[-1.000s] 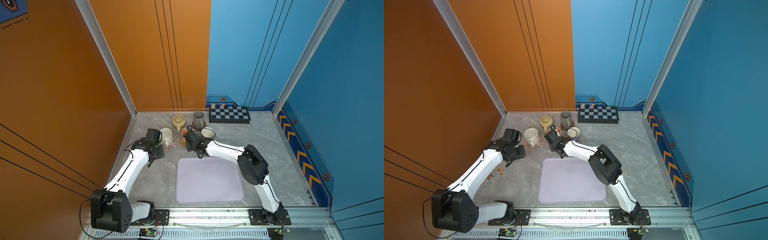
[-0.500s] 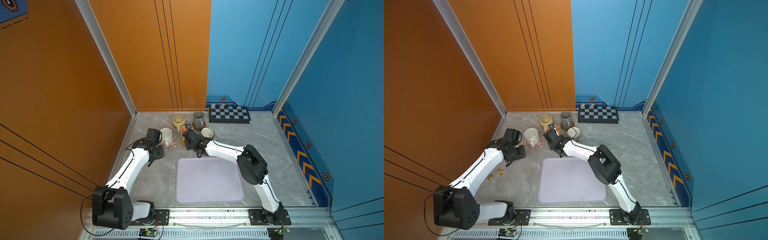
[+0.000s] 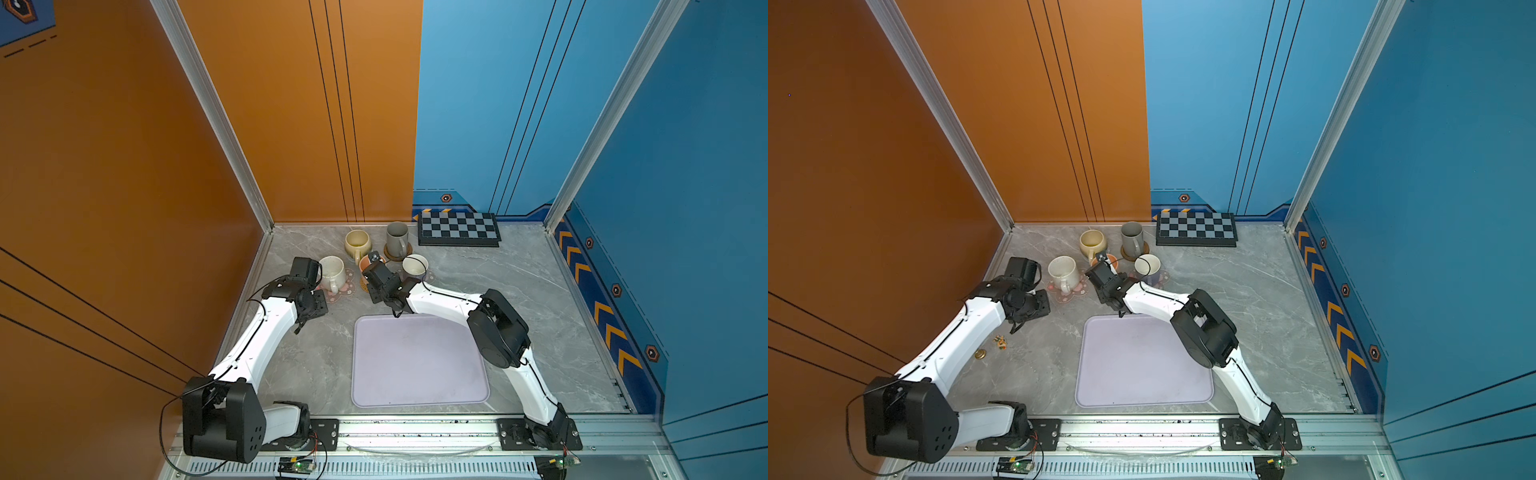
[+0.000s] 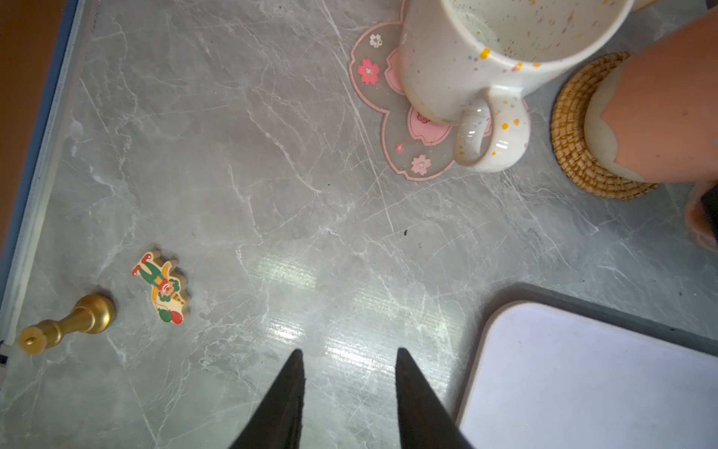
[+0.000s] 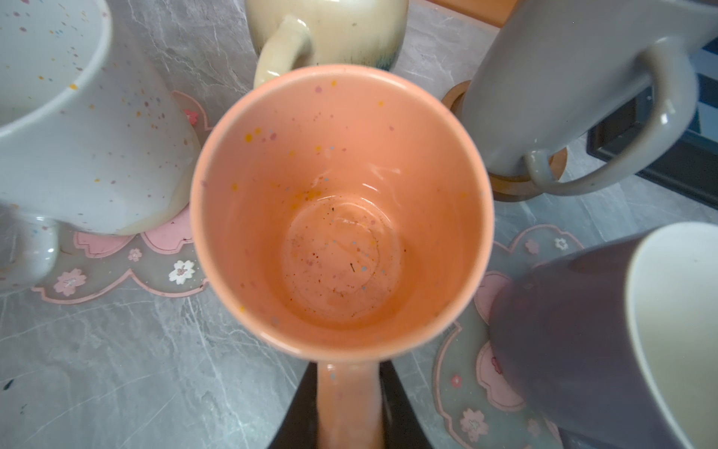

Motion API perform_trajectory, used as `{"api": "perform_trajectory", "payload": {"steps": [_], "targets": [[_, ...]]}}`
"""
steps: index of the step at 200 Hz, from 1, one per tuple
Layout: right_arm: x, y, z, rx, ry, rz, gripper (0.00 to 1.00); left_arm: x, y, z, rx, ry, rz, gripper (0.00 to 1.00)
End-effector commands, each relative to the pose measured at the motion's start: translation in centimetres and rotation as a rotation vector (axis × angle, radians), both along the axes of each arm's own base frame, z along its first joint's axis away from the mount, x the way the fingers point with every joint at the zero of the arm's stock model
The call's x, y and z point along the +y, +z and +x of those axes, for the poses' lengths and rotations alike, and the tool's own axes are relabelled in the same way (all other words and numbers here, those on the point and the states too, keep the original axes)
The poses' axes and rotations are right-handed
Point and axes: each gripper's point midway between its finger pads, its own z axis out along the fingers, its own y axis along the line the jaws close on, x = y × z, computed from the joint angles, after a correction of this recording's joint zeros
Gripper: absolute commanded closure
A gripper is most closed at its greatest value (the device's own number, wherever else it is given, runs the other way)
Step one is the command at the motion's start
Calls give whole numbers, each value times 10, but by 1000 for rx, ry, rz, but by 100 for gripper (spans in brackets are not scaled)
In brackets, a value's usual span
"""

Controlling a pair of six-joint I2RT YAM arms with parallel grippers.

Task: Place cups on coasters
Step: Place the cup on the coaster.

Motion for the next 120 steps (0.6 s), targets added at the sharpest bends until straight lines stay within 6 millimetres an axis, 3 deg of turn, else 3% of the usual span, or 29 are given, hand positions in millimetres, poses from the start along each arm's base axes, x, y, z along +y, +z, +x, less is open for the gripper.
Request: {"api": "perform_trajectory", "payload": {"steps": [1, 63, 78, 98, 120], "targets": [[15, 43, 17, -113, -26, 90, 100, 0, 3, -3, 6, -11, -7, 60], [5, 33, 10, -39, -70, 107, 100, 0, 0, -1, 19, -11, -10, 60], [2, 31, 7, -29, -81, 113, 96, 0, 0, 0, 19, -12, -13, 60], [0, 30, 4, -19, -81, 117, 83, 0, 1, 0, 15, -13, -14, 60], [1, 31, 1, -12, -75, 124, 77, -1, 2, -1, 14, -13, -16, 60]]}}
